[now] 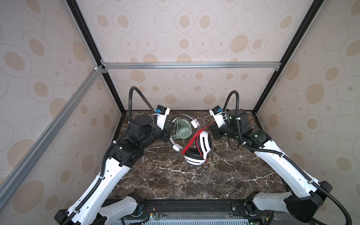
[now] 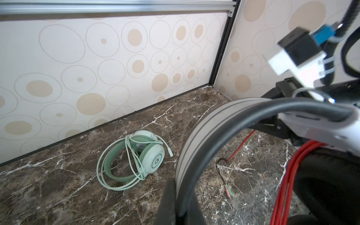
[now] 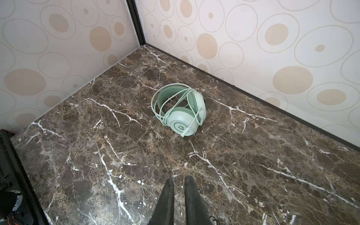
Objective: Wrap the headphones
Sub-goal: 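Loop the red cable around the earcup and draw the right gripper back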
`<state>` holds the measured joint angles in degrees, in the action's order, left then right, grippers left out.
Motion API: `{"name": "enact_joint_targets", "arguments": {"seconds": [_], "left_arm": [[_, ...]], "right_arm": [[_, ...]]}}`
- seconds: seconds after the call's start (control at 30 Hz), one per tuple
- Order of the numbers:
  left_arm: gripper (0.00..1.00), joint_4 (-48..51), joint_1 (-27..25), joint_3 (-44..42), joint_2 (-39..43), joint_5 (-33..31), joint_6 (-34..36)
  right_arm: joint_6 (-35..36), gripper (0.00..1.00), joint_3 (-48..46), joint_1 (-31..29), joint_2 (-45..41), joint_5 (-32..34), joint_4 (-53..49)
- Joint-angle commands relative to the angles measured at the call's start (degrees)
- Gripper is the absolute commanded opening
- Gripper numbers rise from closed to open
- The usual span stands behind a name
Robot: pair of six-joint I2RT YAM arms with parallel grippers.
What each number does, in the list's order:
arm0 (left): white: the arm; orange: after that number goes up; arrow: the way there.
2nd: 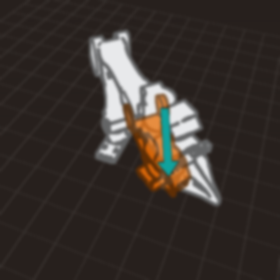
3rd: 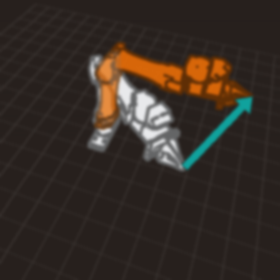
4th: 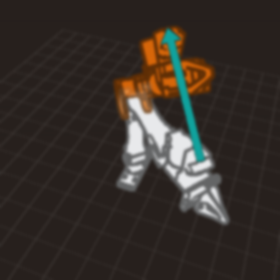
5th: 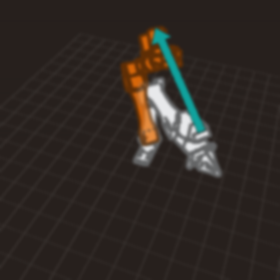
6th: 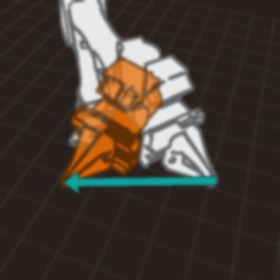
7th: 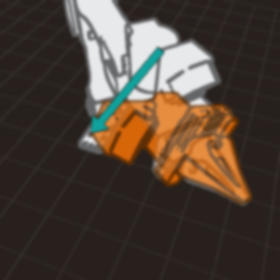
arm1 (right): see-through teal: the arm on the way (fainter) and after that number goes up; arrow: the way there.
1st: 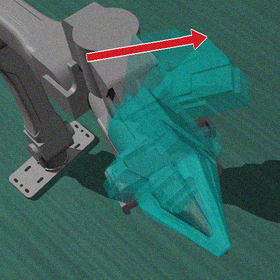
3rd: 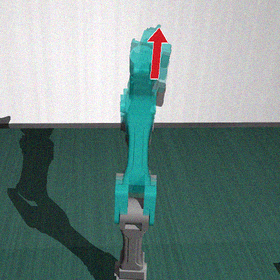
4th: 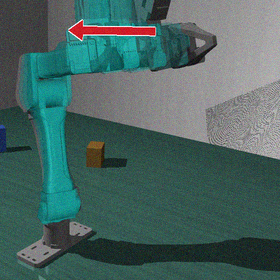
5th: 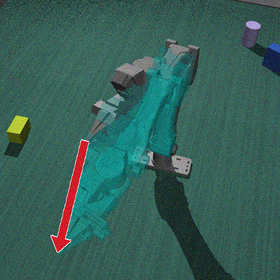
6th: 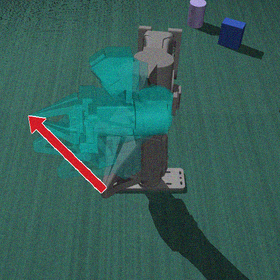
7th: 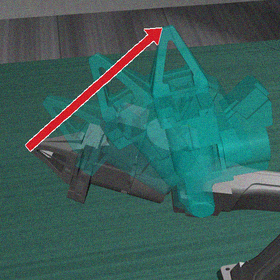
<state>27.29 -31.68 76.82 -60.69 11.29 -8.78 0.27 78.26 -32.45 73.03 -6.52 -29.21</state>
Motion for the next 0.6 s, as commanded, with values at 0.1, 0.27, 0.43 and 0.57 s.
{"name": "enact_joint_targets", "arguments": {"seconds": [0.1,0.27,0.43,0.57], "left_arm": [[0.0,-3.4,-0.5,8.2,-0.6,3.4,-4.1],[0.0,-3.4,-0.5,12.2,-2.0,4.4,-5.3],[0.0,-3.4,-0.5,16.2,-3.5,5.2,-6.1],[0.0,-3.5,-0.5,19.2,-4.9,6.8,-6.7]], "right_arm": [[-2.3,0.15,-4.6,0.6,-3.2,-2.5,7.5],[-3.5,0.15,-9.2,0.6,-6.0,-4.1,14.6],[-4.1,0.15,-11.4,0.6,-7.4,-3.2,17.2],[-4.7,0.15,-12.6,0.6,-7.9,-3.8,18.7]]}}
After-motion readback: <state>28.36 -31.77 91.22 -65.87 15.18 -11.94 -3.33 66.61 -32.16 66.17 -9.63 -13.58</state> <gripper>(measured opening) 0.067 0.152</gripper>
